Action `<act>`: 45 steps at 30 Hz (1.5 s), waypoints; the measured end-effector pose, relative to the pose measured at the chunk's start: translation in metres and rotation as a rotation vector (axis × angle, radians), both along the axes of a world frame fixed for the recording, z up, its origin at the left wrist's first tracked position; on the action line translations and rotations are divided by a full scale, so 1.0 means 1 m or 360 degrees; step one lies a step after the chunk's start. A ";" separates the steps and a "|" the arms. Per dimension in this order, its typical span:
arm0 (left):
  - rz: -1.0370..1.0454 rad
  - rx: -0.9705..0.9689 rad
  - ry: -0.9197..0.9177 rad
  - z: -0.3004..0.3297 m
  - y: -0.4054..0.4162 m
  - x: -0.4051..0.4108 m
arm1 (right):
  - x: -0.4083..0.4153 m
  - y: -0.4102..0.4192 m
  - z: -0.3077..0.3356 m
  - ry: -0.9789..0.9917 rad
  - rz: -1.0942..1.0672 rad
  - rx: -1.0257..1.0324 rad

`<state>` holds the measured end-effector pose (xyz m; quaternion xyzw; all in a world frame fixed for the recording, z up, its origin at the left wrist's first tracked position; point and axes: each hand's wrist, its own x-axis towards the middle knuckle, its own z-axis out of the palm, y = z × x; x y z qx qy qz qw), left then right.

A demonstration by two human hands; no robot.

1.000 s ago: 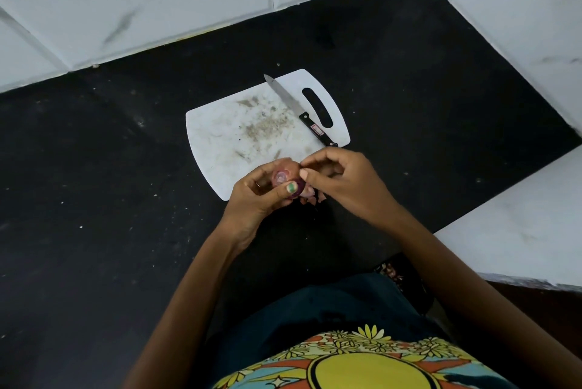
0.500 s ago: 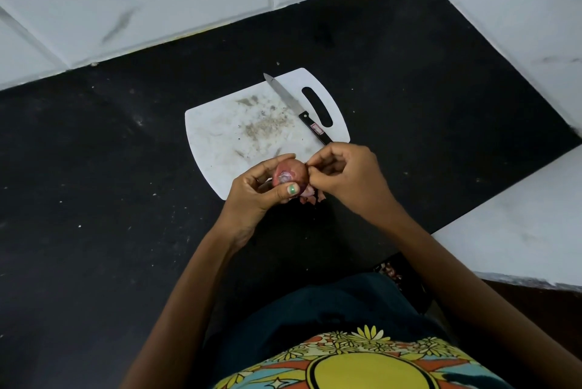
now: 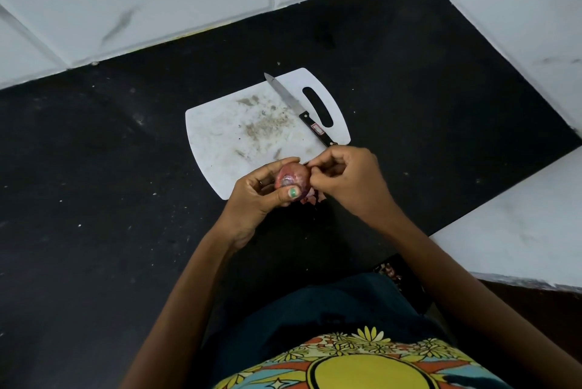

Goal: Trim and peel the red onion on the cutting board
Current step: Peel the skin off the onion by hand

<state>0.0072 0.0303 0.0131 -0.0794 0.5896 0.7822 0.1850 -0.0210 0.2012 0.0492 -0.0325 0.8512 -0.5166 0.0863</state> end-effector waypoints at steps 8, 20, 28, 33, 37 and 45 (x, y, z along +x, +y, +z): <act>0.0066 0.0095 -0.0064 -0.001 -0.001 0.000 | 0.002 0.002 0.000 -0.0134 0.0097 -0.0221; 0.0082 0.0306 -0.0248 0.000 -0.001 0.000 | 0.001 0.010 -0.023 -0.0062 -0.0074 0.0148; 0.0055 0.0267 -0.0215 0.003 -0.003 -0.001 | 0.000 0.008 -0.016 0.0076 0.0005 0.0377; 0.0007 0.0196 -0.0146 0.003 -0.003 -0.001 | 0.000 0.003 0.004 -0.0229 0.0163 -0.0005; -0.0040 0.0132 -0.0051 0.004 -0.003 -0.002 | 0.000 0.001 0.007 -0.0216 0.0183 0.0023; -0.0089 0.0106 -0.0032 0.006 -0.004 -0.002 | -0.003 0.000 0.009 -0.0124 0.0157 0.0009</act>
